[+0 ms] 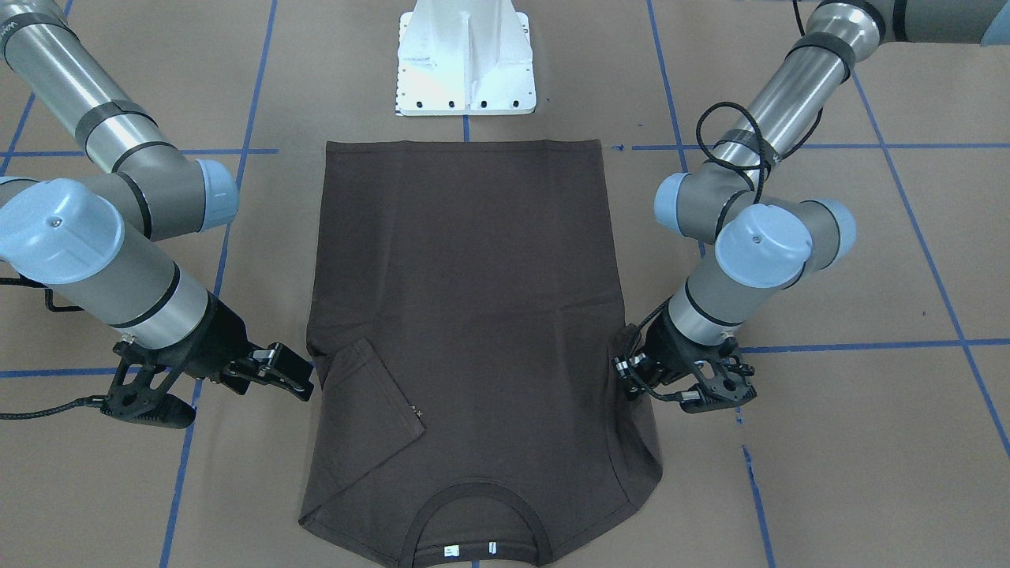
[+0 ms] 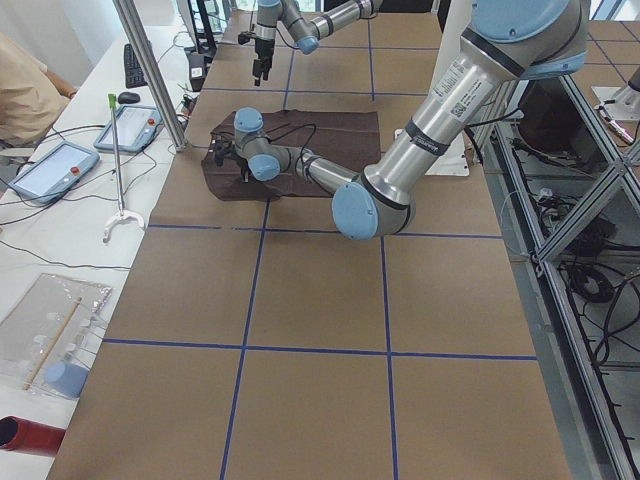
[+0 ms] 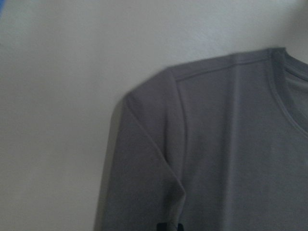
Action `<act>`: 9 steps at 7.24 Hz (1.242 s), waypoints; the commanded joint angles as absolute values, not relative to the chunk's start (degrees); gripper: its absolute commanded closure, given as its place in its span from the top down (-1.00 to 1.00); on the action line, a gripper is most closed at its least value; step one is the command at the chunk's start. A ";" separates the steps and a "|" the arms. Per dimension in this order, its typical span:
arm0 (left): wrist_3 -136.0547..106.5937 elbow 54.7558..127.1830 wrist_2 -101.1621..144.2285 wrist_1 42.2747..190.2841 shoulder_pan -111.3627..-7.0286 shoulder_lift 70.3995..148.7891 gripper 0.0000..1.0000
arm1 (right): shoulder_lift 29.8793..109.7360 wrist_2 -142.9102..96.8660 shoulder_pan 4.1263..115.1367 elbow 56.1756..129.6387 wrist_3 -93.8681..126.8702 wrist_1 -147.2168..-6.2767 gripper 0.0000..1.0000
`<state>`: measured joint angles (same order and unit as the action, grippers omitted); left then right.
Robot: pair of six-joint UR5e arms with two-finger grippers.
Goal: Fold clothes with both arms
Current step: 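Fold the sleeve nearest the left gripper inward while the right gripper moves to the hem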
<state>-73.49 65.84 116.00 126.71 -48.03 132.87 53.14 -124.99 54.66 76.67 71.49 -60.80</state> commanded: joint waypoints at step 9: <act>-90.08 95.61 110.83 126.21 -36.31 122.00 0.66 | 86.84 -101.58 26.00 115.14 101.10 -60.38 0.83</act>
